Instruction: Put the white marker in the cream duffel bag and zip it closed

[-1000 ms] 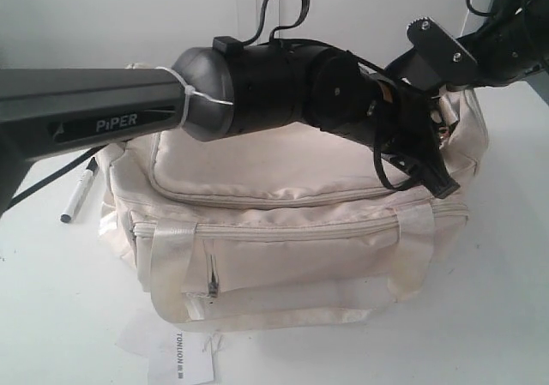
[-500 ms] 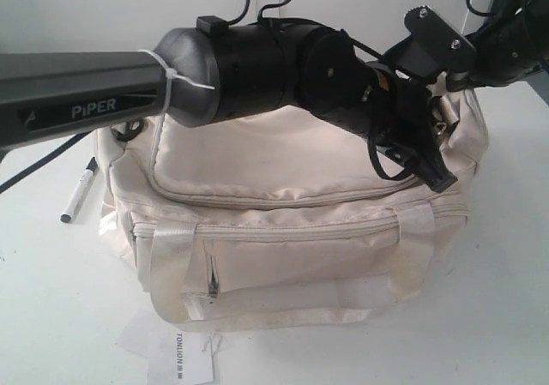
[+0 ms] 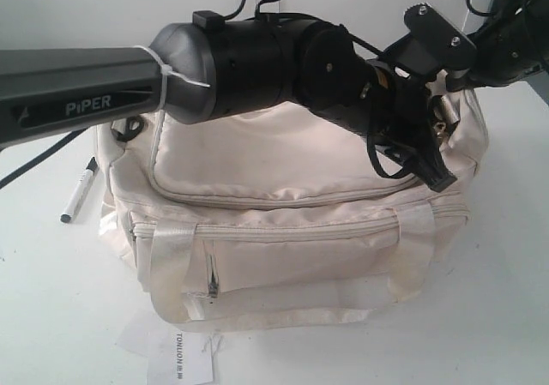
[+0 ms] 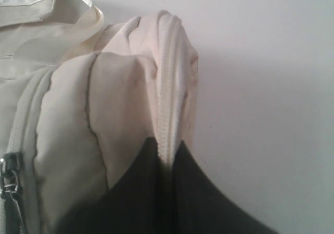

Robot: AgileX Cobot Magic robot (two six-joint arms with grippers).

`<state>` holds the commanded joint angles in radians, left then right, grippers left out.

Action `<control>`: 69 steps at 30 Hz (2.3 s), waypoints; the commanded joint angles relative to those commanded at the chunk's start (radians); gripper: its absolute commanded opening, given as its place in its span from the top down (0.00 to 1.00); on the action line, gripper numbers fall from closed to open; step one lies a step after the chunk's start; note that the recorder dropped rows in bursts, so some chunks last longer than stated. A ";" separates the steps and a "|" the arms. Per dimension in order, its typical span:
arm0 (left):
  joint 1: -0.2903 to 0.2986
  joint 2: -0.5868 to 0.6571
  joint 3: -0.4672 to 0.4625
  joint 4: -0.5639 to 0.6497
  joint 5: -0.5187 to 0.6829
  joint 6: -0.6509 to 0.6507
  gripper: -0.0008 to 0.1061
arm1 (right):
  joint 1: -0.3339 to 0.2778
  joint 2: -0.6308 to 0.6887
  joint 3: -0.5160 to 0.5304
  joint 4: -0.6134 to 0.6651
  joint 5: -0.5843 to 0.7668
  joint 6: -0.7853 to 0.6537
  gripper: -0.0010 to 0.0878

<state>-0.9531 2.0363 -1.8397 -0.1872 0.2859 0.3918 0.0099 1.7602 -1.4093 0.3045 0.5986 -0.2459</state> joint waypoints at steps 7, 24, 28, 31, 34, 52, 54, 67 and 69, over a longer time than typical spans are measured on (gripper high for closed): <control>-0.024 0.000 0.000 0.000 -0.001 0.000 0.99 | 0.000 0.000 0.000 0.019 -0.024 0.000 0.99; -0.025 -0.002 0.000 0.000 0.066 0.000 0.99 | 0.000 0.000 0.000 0.046 -0.027 0.008 0.99; -0.026 -0.013 0.000 0.000 0.082 0.000 0.99 | 0.000 0.000 0.000 0.046 -0.030 0.008 0.99; -0.026 -0.023 0.000 0.000 0.093 0.002 0.99 | 0.000 0.000 0.000 0.046 -0.032 0.008 0.99; -0.026 -0.030 0.000 0.000 0.101 0.002 0.99 | 0.000 0.000 0.000 0.046 -0.032 0.008 0.99; -0.036 -0.037 0.002 0.017 0.187 0.002 0.99 | 0.000 0.000 0.000 0.046 -0.024 0.015 0.99; -0.036 -0.038 0.002 0.017 0.193 0.002 0.99 | 0.000 0.000 0.000 0.046 -0.022 0.015 0.99; -0.036 -0.064 0.002 0.017 0.257 0.002 0.99 | 0.000 0.000 0.000 0.046 -0.016 0.015 0.99; -0.036 -0.064 0.002 0.017 0.271 0.002 0.99 | 0.000 0.000 0.000 0.045 -0.014 0.015 0.99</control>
<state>-0.9893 1.9720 -1.8377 -0.1698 0.5570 0.3938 0.0099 1.7602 -1.4093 0.3491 0.5846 -0.2313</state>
